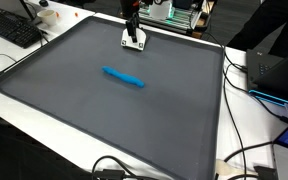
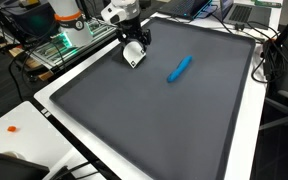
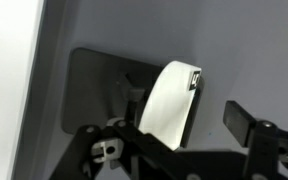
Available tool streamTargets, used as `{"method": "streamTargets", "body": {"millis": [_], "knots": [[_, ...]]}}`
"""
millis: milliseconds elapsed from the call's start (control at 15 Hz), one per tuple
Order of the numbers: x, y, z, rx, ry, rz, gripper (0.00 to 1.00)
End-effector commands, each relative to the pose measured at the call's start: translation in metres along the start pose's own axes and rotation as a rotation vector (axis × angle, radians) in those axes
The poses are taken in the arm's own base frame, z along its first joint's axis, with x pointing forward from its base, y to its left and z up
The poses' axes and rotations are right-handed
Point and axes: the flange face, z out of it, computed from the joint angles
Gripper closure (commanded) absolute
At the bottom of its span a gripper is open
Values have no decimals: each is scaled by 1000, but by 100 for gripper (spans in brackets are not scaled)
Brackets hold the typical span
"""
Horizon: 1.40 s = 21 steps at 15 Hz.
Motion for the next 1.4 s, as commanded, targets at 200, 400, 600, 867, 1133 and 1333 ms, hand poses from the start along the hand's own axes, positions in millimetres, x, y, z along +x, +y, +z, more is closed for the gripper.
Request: {"method": "streamTargets", "body": {"millis": [200, 400, 600, 867, 1133, 1333], "knots": [[-1, -3, 2, 18, 8, 38, 31], [-2, -4, 2, 22, 7, 53, 47], [-2, -5, 2, 27, 7, 74, 80], [0, -6, 0, 42, 19, 93, 100], [-1, -10, -8, 65, 30, 107, 99], [-4, -14, -19, 79, 38, 113, 99]]}}
